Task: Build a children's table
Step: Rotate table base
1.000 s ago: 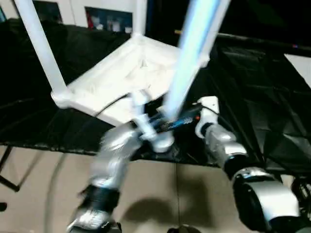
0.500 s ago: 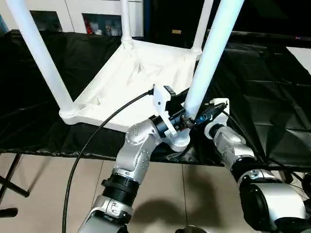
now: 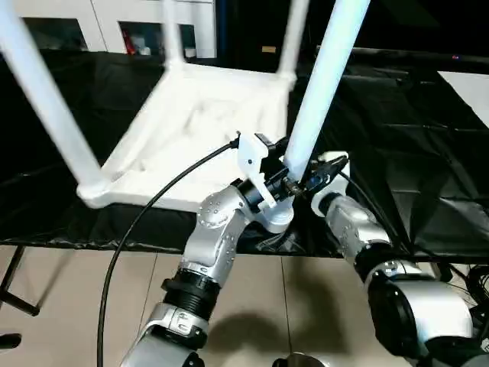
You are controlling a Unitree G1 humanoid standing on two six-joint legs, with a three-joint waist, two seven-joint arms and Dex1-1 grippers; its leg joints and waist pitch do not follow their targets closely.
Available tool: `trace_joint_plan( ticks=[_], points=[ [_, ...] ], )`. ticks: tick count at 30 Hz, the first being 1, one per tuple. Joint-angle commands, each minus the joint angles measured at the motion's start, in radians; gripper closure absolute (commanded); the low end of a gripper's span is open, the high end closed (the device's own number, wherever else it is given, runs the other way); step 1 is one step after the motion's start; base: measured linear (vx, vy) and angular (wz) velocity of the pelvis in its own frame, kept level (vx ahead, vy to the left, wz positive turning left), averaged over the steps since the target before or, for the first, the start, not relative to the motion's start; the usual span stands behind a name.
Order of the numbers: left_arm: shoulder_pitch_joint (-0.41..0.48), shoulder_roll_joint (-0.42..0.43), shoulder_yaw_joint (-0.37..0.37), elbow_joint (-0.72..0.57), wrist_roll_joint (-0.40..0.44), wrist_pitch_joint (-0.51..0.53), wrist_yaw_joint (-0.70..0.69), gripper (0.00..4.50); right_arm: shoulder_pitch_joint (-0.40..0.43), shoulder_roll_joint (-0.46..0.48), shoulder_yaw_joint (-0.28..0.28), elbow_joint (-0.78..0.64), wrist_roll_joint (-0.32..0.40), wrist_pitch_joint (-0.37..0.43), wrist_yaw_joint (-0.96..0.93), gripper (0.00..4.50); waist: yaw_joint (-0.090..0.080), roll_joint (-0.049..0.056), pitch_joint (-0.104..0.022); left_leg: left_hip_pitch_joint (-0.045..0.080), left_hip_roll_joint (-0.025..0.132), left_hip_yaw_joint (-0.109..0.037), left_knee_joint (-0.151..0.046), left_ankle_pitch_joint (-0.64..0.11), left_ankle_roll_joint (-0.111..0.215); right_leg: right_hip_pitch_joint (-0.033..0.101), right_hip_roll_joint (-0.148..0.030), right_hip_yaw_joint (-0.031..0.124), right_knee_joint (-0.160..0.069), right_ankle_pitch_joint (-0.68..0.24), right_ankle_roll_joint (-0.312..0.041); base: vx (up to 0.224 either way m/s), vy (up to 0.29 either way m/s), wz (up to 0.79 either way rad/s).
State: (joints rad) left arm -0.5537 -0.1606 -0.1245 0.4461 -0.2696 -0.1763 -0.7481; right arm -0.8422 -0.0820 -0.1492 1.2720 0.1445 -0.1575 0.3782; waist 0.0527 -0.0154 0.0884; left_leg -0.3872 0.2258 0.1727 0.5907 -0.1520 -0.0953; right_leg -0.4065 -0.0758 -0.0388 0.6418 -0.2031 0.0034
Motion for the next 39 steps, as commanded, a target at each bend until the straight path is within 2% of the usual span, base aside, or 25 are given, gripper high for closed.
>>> trace_joint_plan(
  ticks=[1, 3, 7, 8, 9, 12, 13, 14, 15, 16, 18, 19, 21, 22, 24, 25, 27, 28, 30, 32, 34, 36, 37, 38, 39],
  points=[
    [-0.016, -0.017, -0.029, 0.034, 0.030, -0.003, 0.008, 0.08, -0.049, 0.054, 0.032, 0.002, -0.018, -0.022, 0.005, 1.08, 0.012, -0.014, -0.081, 0.008, -0.001, 0.011, -0.058, -0.180, 0.097, 0.055, -0.048, 0.026, -0.076, -0.055, -0.273, 0.000, 0.000, 0.00],
    [-0.027, 0.006, -0.011, 0.065, 0.048, -0.042, 0.027, 0.08, -0.051, 0.045, 0.024, 0.004, -0.020, -0.040, -0.045, 1.08, 0.014, -0.018, -0.079, 0.010, -0.001, 0.012, -0.058, -0.180, 0.100, 0.053, -0.048, 0.026, -0.079, -0.060, -0.271, 0.000, 0.000, 0.00],
    [-0.058, 0.073, 0.030, 0.121, 0.080, -0.086, 0.073, 0.08, -0.029, 0.015, 0.003, -0.007, -0.014, -0.084, -0.092, 1.08, 0.012, -0.014, -0.080, 0.014, -0.002, 0.013, -0.059, -0.181, 0.096, 0.051, -0.047, 0.027, -0.075, -0.058, -0.259, 0.000, 0.000, 0.00],
    [-0.073, 0.098, 0.045, 0.146, 0.096, -0.095, 0.106, 0.08, -0.009, 0.001, -0.007, -0.022, -0.004, -0.101, -0.076, 1.08, 0.014, -0.022, -0.082, 0.015, -0.001, 0.013, -0.059, -0.182, 0.097, 0.052, -0.047, 0.027, -0.078, -0.060, -0.255, 0.000, 0.000, 0.00],
    [-0.073, 0.098, 0.045, 0.146, 0.096, -0.095, 0.106, 0.08, -0.009, 0.001, -0.007, -0.022, -0.004, -0.101, -0.076, 1.08, 0.020, -0.022, -0.085, 0.020, 0.002, 0.014, -0.060, -0.181, 0.096, 0.052, -0.050, 0.028, -0.074, -0.059, -0.250, 0.000, 0.000, 0.00],
    [-0.098, 0.137, 0.077, 0.190, 0.123, -0.135, 0.161, 0.08, 0.082, -0.057, -0.056, -0.114, 0.053, -0.137, 0.058, 1.08, 0.037, -0.023, -0.090, 0.021, 0.006, 0.016, -0.056, -0.161, 0.106, 0.055, -0.049, 0.029, -0.070, -0.012, -0.244, 0.000, 0.000, 0.00],
    [-0.070, 0.121, 0.084, 0.137, 0.094, -0.106, 0.143, 0.08, 0.149, -0.081, -0.062, -0.216, 0.081, -0.115, 0.147, 1.08, 0.044, -0.028, -0.092, 0.019, 0.003, 0.018, -0.055, -0.148, 0.113, 0.059, -0.048, 0.029, -0.067, 0.020, -0.255, 0.000, 0.000, 0.00],
    [-0.067, 0.119, 0.085, 0.131, 0.091, -0.103, 0.141, 0.08, 0.156, -0.084, -0.063, -0.226, 0.084, -0.112, 0.157, 1.08, 0.044, -0.028, -0.092, 0.019, 0.003, 0.018, -0.055, -0.148, 0.113, 0.059, -0.048, 0.029, -0.067, 0.020, -0.255, 0.000, 0.000, 0.00],
    [-0.025, 0.110, 0.077, 0.070, 0.066, -0.082, 0.099, 0.08, 0.223, -0.100, -0.058, -0.338, 0.106, -0.080, 0.214, 1.08, 0.047, -0.026, -0.096, 0.017, 0.003, 0.017, -0.051, -0.134, 0.125, 0.063, -0.049, 0.029, -0.062, 0.048, -0.264, 0.000, 0.000, 0.00],
    [-0.001, 0.107, 0.070, 0.038, 0.056, -0.074, 0.082, 0.08, 0.261, -0.108, -0.052, -0.404, 0.118, -0.057, 0.236, 1.08, 0.053, -0.032, -0.098, 0.014, 0.005, 0.016, -0.049, -0.117, 0.140, 0.065, -0.051, 0.029, -0.060, 0.075, -0.270, 0.000, 0.000, 0.00],
    [0.077, 0.106, 0.045, -0.068, 0.011, -0.022, 0.028, 0.08, 0.366, -0.129, -0.028, -0.585, 0.148, 0.008, 0.285, 1.08, 0.056, -0.027, -0.096, 0.013, 0.005, 0.016, -0.048, -0.113, 0.148, 0.064, -0.047, 0.030, -0.059, 0.087, -0.272, 0.000, 0.000, 0.00],
    [0.107, 0.115, 0.031, -0.113, -0.009, 0.008, -0.003, 0.08, 0.399, -0.139, -0.018, -0.639, 0.153, 0.028, 0.297, 1.08, 0.051, -0.027, -0.096, 0.013, 0.005, 0.017, -0.051, -0.138, 0.143, 0.058, -0.046, 0.029, -0.066, 0.044, -0.268, 0.000, 0.000, 0.00],
    [0.154, 0.137, 0.003, -0.177, -0.039, 0.041, -0.038, 0.08, 0.452, -0.157, 0.002, -0.718, 0.160, 0.052, 0.312, 1.08, 0.054, -0.029, -0.094, 0.015, 0.010, 0.015, -0.054, -0.165, 0.126, 0.059, -0.048, 0.029, -0.070, 0.001, -0.258, 0.000, 0.000, 0.00],
    [0.219, 0.162, -0.020, -0.263, -0.056, 0.074, -0.027, 0.08, 0.511, -0.183, 0.025, -0.794, 0.155, 0.064, 0.320, 1.08, 0.053, -0.024, -0.089, 0.018, 0.011, 0.014, -0.060, -0.210, 0.103, 0.055, -0.049, 0.029, -0.080, -0.077, -0.240, 0.000, 0.000, 0.00],
    [0.249, 0.177, -0.028, -0.304, -0.057, 0.088, -0.016, 0.08, 0.533, -0.193, 0.029, -0.821, 0.156, 0.068, 0.322, 1.08, 0.046, -0.024, -0.084, 0.020, 0.008, 0.017, -0.064, -0.250, 0.071, 0.048, -0.045, 0.030, -0.091, -0.169, -0.216, 0.000, 0.000, 0.00],
    [0.311, 0.207, -0.027, -0.380, -0.060, 0.102, 0.024, 0.08, 0.583, -0.211, 0.033, -0.892, 0.164, 0.090, 0.323, 1.08, 0.046, -0.023, -0.083, 0.020, 0.012, 0.013, -0.067, -0.266, 0.048, 0.048, -0.045, 0.033, -0.093, -0.196, -0.189, 0.000, 0.000, 0.00],
    [0.350, 0.221, -0.015, -0.425, -0.055, 0.115, 0.049, 0.08, 0.611, -0.220, 0.033, -0.936, 0.160, 0.108, 0.321, 1.08, 0.044, -0.023, -0.079, 0.021, 0.010, 0.014, -0.070, -0.287, 0.041, 0.043, -0.042, 0.032, -0.099, -0.229, -0.173, 0.000, 0.000, 0.00],
    [0.398, 0.235, 0.011, -0.467, -0.025, 0.112, 0.089, 0.08, 0.637, -0.228, 0.031, -0.976, 0.155, 0.124, 0.314, 1.08, 0.043, -0.033, -0.081, 0.019, 0.010, 0.014, -0.070, -0.285, 0.036, 0.046, -0.042, 0.032, -0.099, -0.239, -0.160, 0.000, 0.000, 0.00],
    [0.472, 0.239, 0.070, -0.534, 0.022, 0.158, 0.165, 0.08, 0.680, -0.232, 0.021, -1.053, 0.144, 0.168, 0.288, 1.08, 0.038, -0.029, -0.079, 0.015, 0.010, 0.012, -0.073, -0.282, 0.033, 0.046, -0.040, 0.032, -0.100, -0.244, -0.145, 0.000, 0.000, 0.00],
    [0.546, 0.217, 0.161, -0.601, 0.045, 0.230, 0.260, 0.08, 0.729, -0.221, 0.009, -1.140, 0.128, 0.234, 0.233, 1.08, 0.030, -0.037, -0.075, 0.014, 0.007, 0.012, -0.075, -0.312, 0.018, 0.042, -0.036, 0.031, -0.107, -0.306, -0.110, 0.000, 0.000, 0.00],
    [0.565, 0.215, 0.179, -0.619, 0.047, 0.223, 0.277, 0.08, 0.746, -0.221, 0.014, -1.167, 0.126, 0.260, 0.218, 1.08, 0.028, -0.041, -0.073, 0.017, 0.005, 0.010, -0.076, -0.339, 0.012, 0.035, -0.037, 0.031, -0.116, -0.370, -0.082, 0.000, 0.000, 0.00],
    [0.610, 0.208, 0.233, -0.648, 0.120, 0.227, 0.375, 0.08, 0.788, -0.210, 0.033, -1.232, 0.121, 0.298, 0.183, 1.08, 0.026, -0.040, -0.072, 0.020, 0.006, 0.008, -0.077, -0.371, 0.005, 0.027, -0.035, 0.031, -0.123, -0.410, -0.058, 0.000, 0.000, 0.00],
    [0.637, 0.199, 0.293, -0.670, 0.131, 0.238, 0.446, 0.08, 0.823, -0.189, 0.058, -1.284, 0.115, 0.315, 0.153, 1.08, 0.024, -0.046, -0.071, 0.017, 0.005, 0.007, -0.077, -0.378, 0.001, 0.027, -0.033, 0.030, -0.124, -0.415, -0.043, 0.000, 0.000, 0.00],
    [0.638, 0.199, 0.296, -0.671, 0.132, 0.239, 0.450, 0.08, 0.825, -0.188, 0.059, -1.286, 0.115, 0.315, 0.152, 1.08, 0.027, -0.049, -0.072, 0.017, 0.006, 0.006, -0.078, -0.379, 0.001, 0.027, -0.035, 0.030, -0.125, -0.421, -0.036, 0.000, 0.000, 0.00],
    [0.651, 0.211, 0.304, -0.688, 0.118, 0.221, 0.475, 0.08, 0.843, -0.176, 0.074, -1.317, 0.121, 0.327, 0.136, 1.08, 0.028, -0.043, -0.073, 0.026, 0.003, 0.001, -0.079, -0.433, -0.009, 0.021, -0.036, 0.027, -0.132, -0.486, -0.015, 0.000, 0.000, 0.00]
  ],
)
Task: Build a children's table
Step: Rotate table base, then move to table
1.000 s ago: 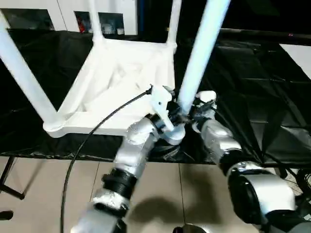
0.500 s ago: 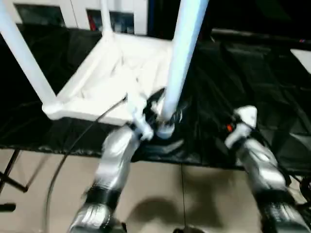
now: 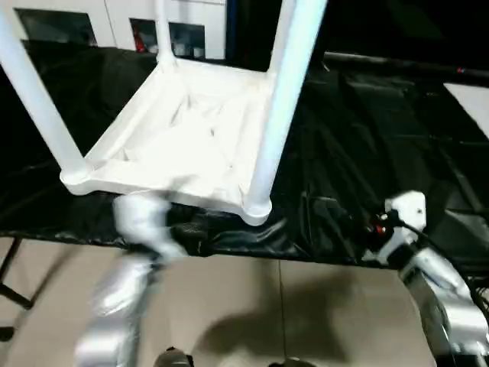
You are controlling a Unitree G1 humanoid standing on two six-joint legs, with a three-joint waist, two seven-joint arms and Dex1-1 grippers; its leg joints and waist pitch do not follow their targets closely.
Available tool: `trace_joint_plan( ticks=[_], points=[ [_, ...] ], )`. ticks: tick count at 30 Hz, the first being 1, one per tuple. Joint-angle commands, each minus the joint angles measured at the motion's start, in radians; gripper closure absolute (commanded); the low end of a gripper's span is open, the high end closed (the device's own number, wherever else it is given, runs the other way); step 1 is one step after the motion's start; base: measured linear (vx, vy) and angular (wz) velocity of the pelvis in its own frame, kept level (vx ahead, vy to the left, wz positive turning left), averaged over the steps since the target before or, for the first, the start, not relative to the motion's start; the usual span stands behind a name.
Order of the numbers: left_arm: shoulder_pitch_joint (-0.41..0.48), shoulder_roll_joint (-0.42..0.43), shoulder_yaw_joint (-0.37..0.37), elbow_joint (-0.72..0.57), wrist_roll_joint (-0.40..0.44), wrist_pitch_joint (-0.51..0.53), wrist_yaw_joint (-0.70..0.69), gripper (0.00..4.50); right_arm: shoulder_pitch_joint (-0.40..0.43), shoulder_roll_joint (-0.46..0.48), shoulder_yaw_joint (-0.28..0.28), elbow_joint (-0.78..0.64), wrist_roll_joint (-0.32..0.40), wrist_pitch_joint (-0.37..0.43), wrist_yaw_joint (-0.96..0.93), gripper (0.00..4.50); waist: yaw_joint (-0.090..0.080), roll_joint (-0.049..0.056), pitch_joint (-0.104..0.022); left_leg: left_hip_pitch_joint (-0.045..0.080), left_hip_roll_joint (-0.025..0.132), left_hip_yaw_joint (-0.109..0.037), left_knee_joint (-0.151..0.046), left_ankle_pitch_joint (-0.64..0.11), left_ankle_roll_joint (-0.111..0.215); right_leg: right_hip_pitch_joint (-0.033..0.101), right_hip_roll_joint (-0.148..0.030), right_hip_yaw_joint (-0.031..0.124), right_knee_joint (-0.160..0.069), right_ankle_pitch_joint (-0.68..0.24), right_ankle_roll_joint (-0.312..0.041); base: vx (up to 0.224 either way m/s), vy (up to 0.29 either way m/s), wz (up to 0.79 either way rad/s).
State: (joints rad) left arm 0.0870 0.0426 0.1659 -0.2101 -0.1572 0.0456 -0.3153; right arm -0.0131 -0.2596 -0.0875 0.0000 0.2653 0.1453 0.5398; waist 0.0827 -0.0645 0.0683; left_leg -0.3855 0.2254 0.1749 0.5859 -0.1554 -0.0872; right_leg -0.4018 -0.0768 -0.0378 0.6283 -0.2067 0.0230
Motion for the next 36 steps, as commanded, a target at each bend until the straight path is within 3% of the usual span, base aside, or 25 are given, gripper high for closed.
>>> trace_joint_plan(
  ticks=[1, 6, 8, 9, 11, 12, 14, 15, 17, 18, 19, 21, 22, 23, 24, 25, 26, 27, 28, 29, 30, 31, 32, 33, 36],
  points=[
    [0.013, 0.011, 0.014, -0.035, 0.001, -0.007, 0.044, 0.08, 0.017, 0.005, 0.016, -0.050, 0.001, 0.026, -0.029, 1.08, -0.001, 0.007, -0.052, 0.033, 0.004, -0.003, -0.075, -0.479, -0.024, 0.016, -0.034, 0.023, -0.122, -0.530, -0.023, 0.000, 0.000, 0.00],
    [-0.007, 0.027, 0.007, -0.050, 0.052, 0.026, 0.086, 0.08, 0.016, 0.048, 0.049, -0.074, -0.021, 0.067, -0.069, 1.08, -0.042, 0.017, -0.025, 0.132, 0.001, -0.025, -0.066, -0.828, -0.019, 0.031, 0.012, -0.091, -0.190, -0.734, -0.006, 0.000, 0.000, 0.00],
    [-0.013, 0.028, 0.004, -0.049, 0.063, 0.031, 0.087, 0.08, 0.014, 0.047, 0.052, -0.076, -0.026, 0.071, -0.071, 1.08, -0.024, 0.047, -0.024, 0.038, 0.052, -0.029, -0.183, -1.002, -0.020, 0.171, 0.004, -0.088, 0.042, -0.411, -0.034, 0.017, 0.016, -0.12],
    [-0.021, 0.031, -0.002, -0.044, 0.072, 0.035, 0.084, 0.08, 0.008, 0.044, 0.055, -0.071, -0.038, 0.070, -0.078, 1.08, 0.012, 0.052, -0.014, 0.064, 0.064, -0.012, -0.198, -1.031, -0.005, 0.150, 0.000, -0.064, 0.067, -0.316, -0.041, 0.000, 0.000, 0.00],
    [-0.025, 0.036, -0.017, -0.040, 0.081, 0.040, 0.083, 0.08, 0.006, 0.040, 0.056, -0.071, -0.047, 0.075, -0.093, 1.08, -0.005, -0.003, -0.020, 0.105, -0.010, 0.005, -0.052, -0.774, -0.015, 0.102, -0.075, 0.007, -0.149, -0.813, -0.048, 0.092, -0.056, -0.16],
    [-0.024, 0.041, -0.026, -0.041, 0.078, 0.040, 0.086, 0.08, 0.007, 0.039, 0.054, -0.073, -0.045, 0.078, -0.099, 1.08, 0.019, -0.015, -0.030, 0.041, -0.034, 0.010, 0.025, -0.422, 0.042, 0.159, -0.124, 0.062, -0.192, -0.970, -0.031, 0.126, -0.039, -0.21],
    [-0.018, 0.044, -0.038, -0.042, 0.078, 0.038, 0.097, 0.08, 0.013, 0.036, 0.053, -0.074, -0.038, 0.081, -0.099, 1.08, 0.046, 0.002, -0.056, 0.023, -0.023, 0.001, -0.011, -0.162, 0.089, 0.213, -0.077, 0.043, -0.177, -0.656, -0.102, 0.135, 0.008, 0.03],
    [-0.016, 0.044, -0.042, -0.043, 0.079, 0.038, 0.099, 0.08, 0.016, 0.034, 0.055, -0.077, -0.033, 0.084, -0.094, 1.08, 0.043, 0.014, -0.058, 0.032, -0.024, -0.001, -0.037, -0.150, 0.089, 0.210, -0.046, 0.019, -0.164, -0.553, -0.105, 0.144, 0.004, 0.08],
    [-0.008, 0.042, -0.047, -0.051, 0.090, 0.042, 0.105, 0.08, 0.031, 0.022, 0.068, -0.088, -0.022, 0.088, -0.059, 1.08, 0.012, 0.047, -0.075, 0.150, 0.010, -0.050, -0.087, -0.267, 0.157, 0.153, 0.013, -0.021, -0.096, -0.268, -0.124, 0.190, 0.025, 0.15],
    [-0.008, 0.042, -0.047, -0.051, 0.090, 0.042, 0.105, 0.08, 0.031, 0.022, 0.068, -0.088, -0.022, 0.088, -0.059, 1.08, 0.012, 0.047, -0.075, 0.150, 0.010, -0.050, -0.087, -0.267, 0.157, 0.153, 0.013, -0.021, -0.096, -0.268, -0.124, 0.208, 0.017, 0.17],
    [-0.005, 0.040, -0.042, -0.054, 0.098, 0.047, 0.114, 0.08, 0.036, 0.011, 0.083, -0.093, -0.027, 0.090, -0.039, 1.08, -0.041, 0.044, -0.104, 0.278, 0.086, -0.174, -0.070, -0.128, 0.460, 0.029, 0.000, -0.033, 0.032, -0.136, -0.039, 0.242, -0.007, 0.12],
    [-0.005, 0.039, -0.037, -0.053, 0.099, 0.045, 0.119, 0.08, 0.038, 0.002, 0.096, -0.098, -0.035, 0.092, -0.025, 1.08, -0.056, 0.033, -0.101, 0.281, 0.119, -0.211, -0.072, 0.013, 0.618, -0.021, -0.033, -0.016, 0.082, -0.198, 0.031, 0.242, -0.054, -0.07],
    [0.000, 0.040, -0.034, -0.053, 0.097, 0.045, 0.117, 0.08, 0.044, -0.014, 0.118, -0.102, -0.047, 0.094, -0.006, 1.08, -0.059, 0.005, -0.095, 0.220, 0.059, -0.183, -0.057, 0.080, 0.585, -0.003, -0.065, 0.028, 0.038, -0.117, 0.017, 0.194, -0.129, -0.30],
    [0.002, 0.042, -0.036, -0.055, 0.102, 0.052, 0.117, 0.08, 0.045, -0.017, 0.122, -0.102, -0.052, 0.090, -0.007, 1.08, 0.026, -0.050, -0.078, -0.041, -0.166, -0.074, 0.100, -0.056, 0.446, 0.221, -0.118, 0.123, -0.116, 0.026, 0.142, 0.151, -0.041, 0.19],
    [0.003, 0.044, -0.037, -0.055, 0.104, 0.054, 0.118, 0.08, 0.045, -0.017, 0.122, -0.102, -0.053, 0.090, -0.009, 1.08, 0.028, -0.029, -0.082, -0.062, -0.150, -0.086, 0.162, -0.130, 0.375, 0.243, -0.199, 0.169, -0.120, 0.174, 0.132, 0.151, -0.041, 0.19],
    [0.009, 0.051, -0.039, -0.054, 0.114, 0.054, 0.120, 0.08, 0.044, -0.008, 0.113, -0.097, -0.048, 0.093, -0.024, 1.08, 0.008, -0.041, -0.084, -0.071, -0.118, -0.090, 0.102, 0.103, 0.166, 0.221, -0.128, 0.006, -0.024, 0.827, 0.090, 0.161, 0.036, 0.47],
    [0.013, 0.063, -0.043, -0.051, 0.116, 0.048, 0.116, 0.08, 0.042, -0.003, 0.106, -0.096, -0.033, 0.104, -0.024, 1.08, 0.008, -0.041, -0.084, -0.071, -0.118, -0.090, 0.102, 0.103, 0.166, 0.221, -0.128, 0.006, -0.024, 0.827, 0.090, 0.026, 0.034, 0.18],
    [0.014, 0.072, -0.046, -0.046, 0.113, 0.050, 0.105, 0.08, 0.041, -0.004, 0.106, -0.094, -0.031, 0.104, -0.022, 1.08, 0.005, -0.016, -0.097, -0.025, -0.096, -0.091, 0.010, 0.299, 0.100, 0.200, -0.021, -0.029, 0.026, 1.030, 0.058, 0.026, 0.034, 0.18],
    [0.017, 0.098, -0.053, -0.036, 0.115, 0.059, 0.087, 0.08, 0.037, -0.007, 0.107, -0.092, -0.027, 0.105, -0.016, 1.08, -0.019, 0.021, -0.098, 0.009, -0.059, -0.144, -0.002, 0.516, 0.240, 0.162, 0.029, -0.070, 0.058, 0.884, 0.101, -0.087, 0.025, -0.12],
    [0.019, 0.116, -0.060, -0.030, 0.099, 0.058, 0.051, 0.08, 0.036, -0.012, 0.109, -0.091, -0.025, 0.105, -0.007, 1.08, -0.020, 0.064, -0.123, 0.127, 0.053, -0.249, 0.035, 0.913, 0.407, 0.043, -0.019, -0.004, 0.085, 0.369, 0.136, -0.020, -0.008, -0.24],
    [0.021, 0.157, -0.071, -0.020, 0.067, 0.061, -0.024, 0.08, 0.034, -0.024, 0.113, -0.090, -0.020, 0.103, 0.017, 1.08, -0.029, 0.056, -0.130, 0.165, 0.084, -0.281, 0.046, 1.106, 0.448, 0.009, -0.058, 0.033, 0.062, 0.193, 0.134, -0.020, -0.008, -0.24],
    [0.016, 0.186, -0.073, -0.013, 0.035, 0.068, -0.086, 0.08, 0.032, -0.034, 0.115, -0.090, -0.012, 0.104, 0.036, 1.08, -0.011, 0.056, -0.114, 0.120, 0.014, -0.249, 0.036, 1.217, 0.388, 0.024, -0.040, 0.044, 0.020, 0.135, 0.106, -0.066, 0.062, -0.14],
    [0.006, 0.228, -0.078, -0.004, -0.002, 0.079, -0.170, 0.08, 0.028, -0.046, 0.118, -0.089, -0.004, 0.105, 0.060, 1.08, 0.009, 0.036, -0.101, 0.051, -0.072, -0.176, -0.001, 0.897, 0.264, 0.067, 0.001, 0.030, -0.046, 0.162, 0.063, -0.175, 0.113, -0.02],
    [0.002, 0.242, -0.080, 0.000, -0.010, 0.082, -0.195, 0.08, 0.027, -0.050, 0.119, -0.088, -0.002, 0.106, 0.067, 1.08, 0.005, 0.010, -0.102, 0.046, -0.092, -0.159, 0.015, 0.691, 0.242, 0.065, -0.017, 0.045, -0.069, 0.184, 0.050, -0.175, 0.113, -0.02],
    [-0.068, 0.409, -0.127, 0.066, -0.059, 0.126, -0.468, 0.08, 0.004, -0.110, 0.128, -0.061, 0.016, 0.102, 0.159, 1.08, 0.016, 0.024, -0.076, 0.015, -0.058, -0.115, -0.055, -0.108, 0.106, 0.102, -0.068, 0.035, -0.089, -0.106, -0.084, -0.109, 0.021, 0.05]
  ],
)
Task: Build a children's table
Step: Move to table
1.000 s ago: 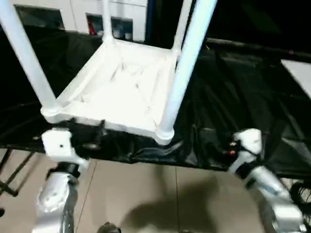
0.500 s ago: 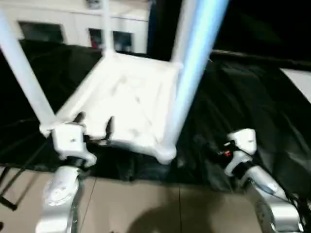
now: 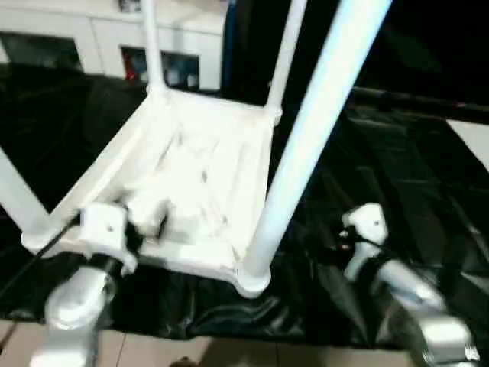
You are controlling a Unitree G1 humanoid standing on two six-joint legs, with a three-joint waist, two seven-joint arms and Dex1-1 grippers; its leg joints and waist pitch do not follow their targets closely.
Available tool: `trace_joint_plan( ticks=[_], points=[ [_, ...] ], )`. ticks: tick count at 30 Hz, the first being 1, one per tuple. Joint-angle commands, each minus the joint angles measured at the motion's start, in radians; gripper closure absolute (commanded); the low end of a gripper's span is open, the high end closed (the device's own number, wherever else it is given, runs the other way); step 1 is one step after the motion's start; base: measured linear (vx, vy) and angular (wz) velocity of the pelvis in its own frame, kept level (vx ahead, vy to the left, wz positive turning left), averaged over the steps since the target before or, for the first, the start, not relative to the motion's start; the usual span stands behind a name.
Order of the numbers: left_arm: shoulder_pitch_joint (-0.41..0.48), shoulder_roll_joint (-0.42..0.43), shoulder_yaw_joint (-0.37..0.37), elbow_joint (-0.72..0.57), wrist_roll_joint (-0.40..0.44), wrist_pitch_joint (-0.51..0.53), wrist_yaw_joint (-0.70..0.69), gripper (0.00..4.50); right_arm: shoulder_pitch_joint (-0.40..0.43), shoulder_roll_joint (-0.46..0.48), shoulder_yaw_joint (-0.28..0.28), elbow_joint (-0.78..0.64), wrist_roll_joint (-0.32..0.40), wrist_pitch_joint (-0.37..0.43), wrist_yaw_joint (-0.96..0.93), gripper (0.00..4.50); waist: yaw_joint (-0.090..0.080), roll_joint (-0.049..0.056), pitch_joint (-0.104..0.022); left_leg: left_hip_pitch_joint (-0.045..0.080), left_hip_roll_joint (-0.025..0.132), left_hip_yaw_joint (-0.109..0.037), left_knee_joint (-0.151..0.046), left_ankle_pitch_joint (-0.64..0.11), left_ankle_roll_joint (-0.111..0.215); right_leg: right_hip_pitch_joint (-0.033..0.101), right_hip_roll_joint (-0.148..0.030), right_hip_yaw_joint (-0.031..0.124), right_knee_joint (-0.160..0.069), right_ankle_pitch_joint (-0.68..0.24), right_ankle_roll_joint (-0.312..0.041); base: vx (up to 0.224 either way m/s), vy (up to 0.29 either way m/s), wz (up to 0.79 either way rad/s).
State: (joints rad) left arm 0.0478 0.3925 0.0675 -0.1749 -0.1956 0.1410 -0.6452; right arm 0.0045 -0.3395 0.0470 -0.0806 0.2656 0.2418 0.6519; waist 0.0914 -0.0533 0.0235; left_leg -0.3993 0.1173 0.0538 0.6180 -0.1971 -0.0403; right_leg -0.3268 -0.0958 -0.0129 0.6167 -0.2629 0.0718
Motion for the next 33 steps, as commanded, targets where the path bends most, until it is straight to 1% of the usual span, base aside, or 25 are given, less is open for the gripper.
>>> trace_joint_plan(
  ticks=[1, 2, 3, 4, 6, 7, 8, 9, 10, 11, 12, 13, 14, 16, 19, 21, 22, 23, 25, 27, 28, 29, 30, 31, 33],
  points=[
    [-0.030, 0.061, -0.029, 0.032, -0.021, 0.031, -0.142, 0.08, -0.014, -0.031, -0.007, 0.020, 0.016, 0.005, 0.048, 1.08, 0.005, 0.014, -0.029, 0.036, 0.052, 0.013, -0.095, -0.161, 0.040, 0.017, -0.042, 0.009, -0.080, -0.098, -0.151, -0.097, -0.040, -0.01],
    [-0.060, 0.122, -0.062, 0.060, -0.023, 0.050, -0.232, 0.08, -0.028, -0.053, 0.000, 0.032, 0.015, 0.006, 0.091, 1.08, -0.008, 0.018, -0.019, 0.034, 0.071, 0.028, -0.118, -0.355, -0.025, 0.005, -0.033, 0.005, -0.082, -0.209, -0.192, -0.110, -0.031, -0.01],
    [-0.081, 0.149, -0.081, 0.080, -0.016, 0.058, -0.273, 0.08, -0.035, -0.067, 0.006, 0.037, 0.014, 0.005, 0.117, 1.08, -0.009, 0.022, -0.017, 0.035, 0.074, 0.032, -0.123, -0.407, -0.044, 0.002, -0.033, 0.006, -0.083, -0.258, -0.191, -0.110, -0.031, -0.01],
    [-0.106, 0.182, -0.109, 0.100, -0.012, 0.075, -0.327, 0.08, -0.041, -0.086, 0.014, 0.041, 0.012, 0.003, 0.150, 1.08, -0.009, 0.022, -0.010, 0.046, 0.078, 0.039, -0.126, -0.517, -0.079, -0.016, -0.037, 0.010, -0.095, -0.373, -0.177, -0.121, -0.014, -0.06],
    [-0.151, 0.225, -0.150, 0.138, 0.003, 0.090, -0.404, 0.08, -0.053, -0.116, 0.031, 0.050, 0.010, 0.002, 0.200, 1.08, -0.008, 0.025, -0.011, 0.052, 0.084, 0.040, -0.130, -0.569, -0.103, -0.020, -0.046, 0.013, -0.101, -0.438, -0.166, -0.109, -0.009, -0.05],
    [-0.186, 0.245, -0.180, 0.170, 0.021, 0.099, -0.447, 0.23, -0.058, -0.141, 0.045, 0.054, 0.007, -0.004, 0.234, 1.08, -0.006, 0.026, -0.014, 0.051, 0.086, 0.044, -0.131, -0.555, -0.102, -0.020, -0.047, 0.014, -0.103, -0.425, -0.162, -0.080, -0.006, -0.07],
    [-0.218, 0.258, -0.205, 0.202, 0.042, 0.108, -0.473, 0.33, -0.063, -0.161, 0.055, 0.059, 0.005, -0.010, 0.260, 1.08, -0.004, 0.026, -0.015, 0.053, 0.088, 0.052, -0.132, -0.532, -0.097, -0.024, -0.045, 0.016, -0.101, -0.395, -0.165, -0.071, -0.009, -0.02],
    [-0.294, 0.257, -0.241, 0.293, 0.093, 0.067, -0.493, 0.33, -0.072, -0.187, 0.068, 0.069, 0.004, -0.020, 0.301, 1.08, -0.004, 0.025, -0.015, 0.054, 0.088, 0.055, -0.131, -0.523, -0.092, -0.026, -0.044, 0.017, -0.103, -0.391, -0.165, -0.071, -0.009, -0.02],
    [-0.308, 0.253, -0.245, 0.313, 0.102, 0.052, -0.492, 0.41, -0.074, -0.189, 0.070, 0.071, 0.003, -0.021, 0.306, 1.08, -0.001, 0.024, -0.014, 0.059, 0.089, 0.061, -0.128, -0.515, -0.089, -0.032, -0.045, 0.020, -0.103, -0.393, -0.167, -0.065, -0.014, 0.03],
    [-0.337, 0.244, -0.257, 0.345, 0.111, 0.034, -0.497, 0.41, -0.080, -0.193, 0.072, 0.071, 0.011, -0.014, 0.321, 1.08, -0.002, 0.023, -0.017, 0.051, 0.091, 0.063, -0.129, -0.482, -0.089, -0.023, -0.052, 0.018, -0.100, -0.383, -0.176, -0.052, -0.006, -0.04],
    [-0.369, 0.234, -0.272, 0.378, 0.119, 0.018, -0.506, 0.59, -0.087, -0.199, 0.074, 0.071, 0.023, -0.003, 0.340, 1.08, -0.002, 0.025, -0.018, 0.045, 0.091, 0.063, -0.131, -0.464, -0.087, -0.019, -0.051, 0.016, -0.099, -0.375, -0.178, -0.052, -0.006, -0.04],
    [-0.396, 0.223, -0.288, 0.404, 0.122, 0.017, -0.522, 0.72, -0.094, -0.204, 0.079, 0.069, 0.028, 0.006, 0.356, 1.08, -0.001, 0.021, -0.024, 0.040, 0.092, 0.064, -0.131, -0.431, -0.083, -0.014, -0.052, 0.013, -0.094, -0.355, -0.175, 0.000, 0.000, 0.00],
    [-0.416, 0.218, -0.301, 0.425, 0.127, 0.008, -0.534, 0.80, -0.099, -0.208, 0.082, 0.069, 0.031, 0.012, 0.368, 0.92, -0.001, 0.028, -0.029, 0.039, 0.093, 0.067, -0.130, -0.395, -0.079, -0.017, -0.048, 0.013, -0.086, -0.299, -0.185, 0.000, 0.000, 0.00],
    [-0.466, 0.209, -0.336, 0.481, 0.144, -0.010, -0.567, 0.87, -0.111, -0.217, 0.093, 0.069, 0.035, 0.025, 0.401, 0.75, -0.001, 0.022, -0.028, 0.035, 0.094, 0.077, -0.130, -0.361, -0.065, -0.019, -0.043, 0.010, -0.084, -0.256, -0.197, 0.000, 0.000, 0.00],
    [-0.509, 0.207, -0.372, 0.536, 0.166, -0.040, -0.601, 1.26, -0.122, -0.228, 0.110, 0.072, 0.033, 0.027, 0.426, 0.49, 0.002, 0.022, -0.027, 0.042, 0.098, 0.082, -0.126, -0.384, -0.068, -0.028, -0.048, 0.013, -0.088, -0.304, -0.199, 0.000, 0.000, 0.00],
    [-0.535, 0.201, -0.383, 0.571, 0.167, -0.040, -0.630, 1.28, -0.128, -0.232, 0.116, 0.078, 0.031, 0.022, 0.431, 0.35, 0.003, 0.022, -0.029, 0.039, 0.098, 0.084, -0.126, -0.362, -0.066, -0.026, -0.048, 0.014, -0.086, -0.285, -0.203, 0.000, 0.000, 0.00],
    [-0.563, 0.193, -0.389, 0.610, 0.159, -0.024, -0.672, 1.47, -0.135, -0.234, 0.120, 0.084, 0.028, 0.017, 0.439, 0.28, 0.002, 0.025, -0.033, 0.040, 0.098, 0.086, -0.124, -0.342, -0.066, -0.026, -0.046, 0.013, -0.082, -0.249, -0.212, 0.000, 0.000, 0.00],
    [-0.575, 0.189, -0.389, 0.629, 0.156, -0.020, -0.689, 1.62, -0.138, -0.235, 0.120, 0.086, 0.030, 0.019, 0.445, 0.17, 0.002, 0.023, -0.034, 0.039, 0.098, 0.087, -0.123, -0.327, -0.063, -0.025, -0.046, 0.013, -0.080, -0.228, -0.217, 0.000, 0.000, 0.00],
    [-0.593, 0.188, -0.390, 0.665, 0.154, -0.033, -0.716, 1.73, -0.143, -0.235, 0.118, 0.086, 0.035, 0.027, 0.455, 0.01, 0.005, 0.025, -0.038, 0.035, 0.098, 0.092, -0.119, -0.279, -0.045, -0.023, -0.043, 0.011, -0.073, -0.151, -0.236, 0.000, 0.000, 0.00],
    [-0.613, 0.187, -0.386, 0.704, 0.142, -0.040, -0.740, 1.93, -0.145, -0.229, 0.118, 0.082, 0.044, 0.041, 0.464, 0.00, 0.006, 0.026, -0.041, 0.033, 0.097, 0.095, -0.115, -0.266, -0.037, -0.023, -0.040, 0.011, -0.067, -0.105, -0.248, 0.000, 0.000, 0.00],
    [-0.621, 0.192, -0.393, 0.719, 0.148, -0.046, -0.748, 2.07, -0.144, -0.227, 0.119, 0.080, 0.048, 0.046, 0.467, 0.00, 0.007, 0.029, -0.044, 0.034, 0.099, 0.097, -0.112, -0.241, -0.033, -0.023, -0.038, 0.011, -0.061, -0.050, -0.262, 0.000, 0.000, 0.00],
    [-0.626, 0.195, -0.397, 0.727, 0.154, -0.050, -0.752, 2.07, -0.144, -0.227, 0.119, 0.079, 0.049, 0.048, 0.469, 0.00, 0.007, 0.028, -0.045, 0.034, 0.100, 0.100, -0.109, -0.219, -0.025, -0.022, -0.035, 0.010, -0.057, 0.002, -0.276, 0.050, -0.014, -0.05],
    [-0.630, 0.197, -0.400, 0.737, 0.158, -0.057, -0.754, 2.14, -0.143, -0.227, 0.121, 0.078, 0.049, 0.049, 0.470, 0.00, 0.007, 0.028, -0.045, 0.034, 0.100, 0.100, -0.109, -0.219, -0.025, -0.022, -0.035, 0.010, -0.057, 0.002, -0.276, 0.050, -0.014, -0.05],
    [-0.635, 0.199, -0.399, 0.749, 0.158, -0.059, -0.760, 2.22, -0.141, -0.225, 0.124, 0.076, 0.047, 0.049, 0.471, 0.00, 0.008, 0.025, -0.044, 0.035, 0.100, 0.104, -0.105, -0.199, -0.013, -0.022, -0.034, 0.010, -0.053, 0.050, -0.293, 0.000, 0.000, 0.00],
    [-0.644, 0.202, -0.401, 0.768, 0.158, -0.063, -0.770, 2.31, -0.141, -0.226, 0.129, 0.073, 0.049, 0.050, 0.472, 0.00, 0.010, 0.025, -0.046, 0.036, 0.100, 0.106, -0.103, -0.174, -0.003, -0.019, -0.034, 0.009, -0.050, 0.081, -0.302, 0.000, 0.000, 0.00]
  ],
)
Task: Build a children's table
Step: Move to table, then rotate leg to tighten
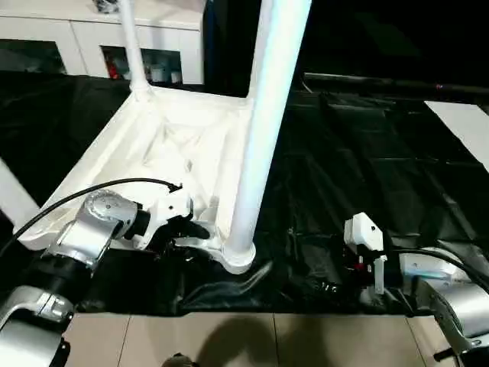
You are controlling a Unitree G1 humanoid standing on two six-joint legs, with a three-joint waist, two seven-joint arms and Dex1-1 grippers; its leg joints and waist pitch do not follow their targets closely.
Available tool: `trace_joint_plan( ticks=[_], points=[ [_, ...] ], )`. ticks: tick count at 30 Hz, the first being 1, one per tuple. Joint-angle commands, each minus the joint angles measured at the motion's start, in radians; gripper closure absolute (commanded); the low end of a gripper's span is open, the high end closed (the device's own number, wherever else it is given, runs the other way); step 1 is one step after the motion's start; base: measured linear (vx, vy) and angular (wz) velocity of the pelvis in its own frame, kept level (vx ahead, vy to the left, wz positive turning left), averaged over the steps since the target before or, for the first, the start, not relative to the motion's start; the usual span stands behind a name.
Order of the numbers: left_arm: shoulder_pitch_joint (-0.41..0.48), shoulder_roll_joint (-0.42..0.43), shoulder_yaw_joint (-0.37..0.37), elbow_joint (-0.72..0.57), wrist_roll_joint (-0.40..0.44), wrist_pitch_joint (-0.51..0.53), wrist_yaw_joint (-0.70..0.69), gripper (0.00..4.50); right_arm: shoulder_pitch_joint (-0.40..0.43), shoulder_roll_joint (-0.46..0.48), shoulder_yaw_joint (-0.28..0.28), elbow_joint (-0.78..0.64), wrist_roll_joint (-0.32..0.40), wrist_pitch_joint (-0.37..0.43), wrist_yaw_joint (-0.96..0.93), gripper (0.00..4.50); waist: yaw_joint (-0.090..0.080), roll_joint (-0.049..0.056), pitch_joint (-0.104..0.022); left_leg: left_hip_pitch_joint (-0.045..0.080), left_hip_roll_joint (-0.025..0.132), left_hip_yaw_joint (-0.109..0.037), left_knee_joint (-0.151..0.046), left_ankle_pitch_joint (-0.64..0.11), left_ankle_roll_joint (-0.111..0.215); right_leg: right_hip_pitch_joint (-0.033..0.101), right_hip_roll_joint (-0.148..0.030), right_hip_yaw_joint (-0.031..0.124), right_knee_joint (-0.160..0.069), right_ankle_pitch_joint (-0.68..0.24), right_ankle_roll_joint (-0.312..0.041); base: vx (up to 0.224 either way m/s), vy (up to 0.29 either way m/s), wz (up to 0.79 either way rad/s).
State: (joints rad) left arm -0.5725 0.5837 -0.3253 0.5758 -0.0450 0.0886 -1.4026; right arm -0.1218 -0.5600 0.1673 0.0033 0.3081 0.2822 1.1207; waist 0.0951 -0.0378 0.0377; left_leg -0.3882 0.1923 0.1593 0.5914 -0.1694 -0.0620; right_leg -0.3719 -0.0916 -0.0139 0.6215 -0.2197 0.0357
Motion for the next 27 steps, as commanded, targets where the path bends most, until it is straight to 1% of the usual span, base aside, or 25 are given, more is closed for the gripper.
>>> trace_joint_plan(
  ticks=[1, 3, 4, 5, 6, 7, 8, 9, 10, 11, 12, 13, 14, 16, 17, 18, 19, 21, 23, 24, 27],
  points=[
    [-0.030, 0.015, -0.008, 0.028, 0.006, -0.007, -0.023, 2.52, -0.017, -0.005, 0.012, -0.011, 0.007, 0.011, 0.006, 0.00, 0.007, 0.008, -0.060, 0.024, 0.025, 0.002, -0.075, -0.191, 0.024, 0.026, -0.037, 0.010, -0.054, 0.044, -0.268, 0.000, 0.000, 0.00],
    [-0.042, 0.020, -0.008, 0.050, 0.009, -0.012, -0.041, 2.65, -0.022, -0.005, 0.016, -0.009, 0.010, 0.011, 0.011, 0.00, 0.008, 0.010, -0.060, 0.026, 0.026, 0.003, -0.075, -0.193, 0.024, 0.026, -0.037, 0.010, -0.053, 0.041, -0.270, 0.000, 0.000, 0.00],
    [-0.045, 0.023, -0.008, 0.056, 0.011, -0.015, -0.047, 2.69, -0.025, -0.005, 0.017, -0.007, 0.010, 0.011, 0.013, 0.00, 0.008, 0.009, -0.056, 0.027, 0.027, 0.004, -0.078, -0.222, 0.020, 0.024, -0.038, 0.011, -0.057, -0.001, -0.267, 0.000, 0.000, 0.00],
    [-0.048, 0.025, -0.005, 0.061, 0.009, -0.009, -0.060, 2.76, -0.028, -0.003, 0.017, -0.005, 0.009, 0.011, 0.016, 0.00, 0.007, 0.009, -0.055, 0.027, 0.028, 0.005, -0.080, -0.235, 0.016, 0.024, -0.038, 0.012, -0.058, -0.020, -0.265, 0.000, 0.000, 0.00],
    [-0.050, 0.026, -0.002, 0.064, 0.007, -0.003, -0.069, 2.76, -0.029, -0.002, 0.017, -0.004, 0.008, 0.012, 0.017, 0.00, 0.008, 0.010, -0.052, 0.030, 0.030, 0.005, -0.084, -0.283, 0.001, 0.019, -0.040, 0.013, -0.063, -0.088, -0.257, 0.000, 0.000, 0.00],
    [-0.054, 0.027, 0.000, 0.072, 0.006, -0.005, -0.077, 3.01, -0.031, -0.001, 0.017, -0.003, 0.008, 0.013, 0.020, 0.00, 0.009, 0.009, -0.050, 0.031, 0.031, 0.005, -0.086, -0.305, -0.007, 0.017, -0.042, 0.015, -0.066, -0.125, -0.249, 0.000, 0.000, 0.00],
    [-0.056, 0.029, 0.001, 0.076, 0.004, -0.003, -0.084, 3.07, -0.033, 0.000, 0.017, -0.002, 0.008, 0.013, 0.021, 0.00, 0.009, 0.007, -0.049, 0.031, 0.031, 0.005, -0.087, -0.314, -0.011, 0.016, -0.042, 0.016, -0.068, -0.142, -0.245, 0.000, 0.000, 0.00],
    [-0.057, 0.032, 0.002, 0.080, 0.002, -0.002, -0.090, 3.09, -0.035, 0.000, 0.018, -0.002, 0.008, 0.014, 0.022, 0.00, 0.010, 0.008, -0.048, 0.033, 0.032, 0.005, -0.088, -0.322, -0.015, 0.014, -0.043, 0.017, -0.069, -0.158, -0.242, 0.000, 0.000, 0.00],
    [-0.055, 0.041, 0.002, 0.083, 0.005, -0.002, -0.095, 3.12, -0.037, 0.001, 0.019, 0.000, 0.008, 0.013, 0.024, 0.00, 0.012, 0.006, -0.048, 0.034, 0.033, 0.006, -0.088, -0.331, -0.020, 0.012, -0.043, 0.017, -0.070, -0.172, -0.238, 0.000, 0.000, 0.00],
    [-0.053, 0.047, 0.001, 0.084, 0.007, -0.003, -0.097, 3.12, -0.038, 0.002, 0.019, 0.000, 0.008, 0.013, 0.025, 0.00, 0.013, 0.007, -0.048, 0.034, 0.033, 0.005, -0.088, -0.334, -0.022, 0.012, -0.044, 0.018, -0.070, -0.177, -0.236, 0.000, 0.000, 0.00],
    [-0.051, 0.053, 0.002, 0.088, 0.010, -0.010, -0.097, 3.21, -0.040, 0.003, 0.020, 0.002, 0.008, 0.012, 0.026, 0.00, 0.015, 0.003, -0.047, 0.034, 0.034, 0.006, -0.089, -0.336, -0.024, 0.011, -0.044, 0.018, -0.071, -0.185, -0.232, 0.000, 0.000, 0.00],
    [-0.052, 0.056, 0.002, 0.095, 0.012, -0.018, -0.099, 3.38, -0.042, 0.003, 0.021, 0.004, 0.008, 0.011, 0.026, 0.00, 0.018, 0.007, -0.047, 0.034, 0.034, 0.006, -0.089, -0.337, -0.026, 0.010, -0.044, 0.019, -0.072, -0.193, -0.228, 0.000, 0.000, 0.00],
    [-0.053, 0.063, 0.004, 0.109, 0.017, -0.031, -0.098, 3.47, -0.045, 0.004, 0.025, 0.007, 0.008, 0.009, 0.028, 0.00, 0.021, 0.002, -0.048, 0.032, 0.033, 0.007, -0.089, -0.325, -0.026, 0.011, -0.044, 0.019, -0.071, -0.184, -0.222, 0.000, 0.000, 0.00],
    [-0.055, 0.064, 0.005, 0.117, 0.018, -0.036, -0.099, 3.51, -0.047, 0.005, 0.028, 0.009, 0.008, 0.009, 0.029, 0.00, 0.023, 0.004, -0.048, 0.032, 0.033, 0.007, -0.089, -0.321, -0.027, 0.010, -0.043, 0.018, -0.070, -0.179, -0.220, 0.000, 0.000, 0.00],
    [-0.057, 0.068, 0.012, 0.130, 0.017, -0.042, -0.099, 3.69, -0.050, 0.007, 0.034, 0.010, 0.007, 0.008, 0.030, 0.00, 0.023, 0.004, -0.049, 0.033, 0.033, 0.008, -0.088, -0.314, -0.028, 0.009, -0.043, 0.018, -0.068, -0.168, -0.221, 0.000, 0.000, 0.00],
    [-0.057, 0.068, 0.016, 0.135, 0.015, -0.045, -0.097, 3.69, -0.051, 0.008, 0.036, 0.010, 0.007, 0.008, 0.031, 0.00, 0.023, 0.003, -0.048, 0.032, 0.033, 0.008, -0.089, -0.312, -0.028, 0.009, -0.042, 0.018, -0.068, -0.166, -0.221, 0.000, 0.000, 0.00],
    [-0.057, 0.067, 0.019, 0.138, 0.012, -0.045, -0.097, 3.91, -0.052, 0.011, 0.038, 0.012, 0.005, 0.006, 0.031, 0.00, 0.024, 0.004, -0.050, 0.032, 0.033, 0.009, -0.088, -0.304, -0.027, 0.009, -0.042, 0.018, -0.067, -0.152, -0.223, 0.000, 0.000, 0.00],
    [-0.051, 0.064, 0.027, 0.130, -0.001, -0.034, -0.098, 3.93, -0.052, 0.018, 0.040, 0.013, 0.003, 0.005, 0.027, 0.00, 0.024, 0.004, -0.049, 0.031, 0.033, 0.008, -0.089, -0.300, -0.027, 0.009, -0.043, 0.017, -0.066, -0.143, -0.225, 0.000, 0.000, 0.00],
    [-0.045, 0.056, 0.038, 0.118, -0.017, -0.019, -0.100, 4.14, -0.052, 0.024, 0.042, 0.012, 0.001, 0.004, 0.023, 0.00, 0.025, 0.004, -0.049, 0.032, 0.034, 0.009, -0.088, -0.303, -0.028, 0.009, -0.043, 0.018, -0.065, -0.144, -0.226, 0.000, 0.000, 0.00],
    [-0.033, 0.039, 0.051, 0.096, -0.045, 0.012, -0.102, 4.25, -0.054, 0.040, 0.045, 0.017, -0.005, 0.000, 0.006, 0.00, 0.023, 0.008, -0.049, 0.031, 0.034, 0.009, -0.090, -0.306, -0.032, 0.009, -0.043, 0.018, -0.065, -0.144, -0.228, 0.000, 0.000, 0.00],
    [-0.012, 0.018, 0.048, 0.067, -0.057, 0.034, -0.093, 4.37, -0.060, 0.071, 0.057, 0.038, -0.026, -0.020, -0.023, 0.00, 0.020, 0.005, -0.049, 0.030, 0.034, 0.010, -0.090, -0.306, -0.034, 0.008, -0.043, 0.017, -0.065, -0.136, -0.233, 0.000, 0.000, 0.00]
  ],
)
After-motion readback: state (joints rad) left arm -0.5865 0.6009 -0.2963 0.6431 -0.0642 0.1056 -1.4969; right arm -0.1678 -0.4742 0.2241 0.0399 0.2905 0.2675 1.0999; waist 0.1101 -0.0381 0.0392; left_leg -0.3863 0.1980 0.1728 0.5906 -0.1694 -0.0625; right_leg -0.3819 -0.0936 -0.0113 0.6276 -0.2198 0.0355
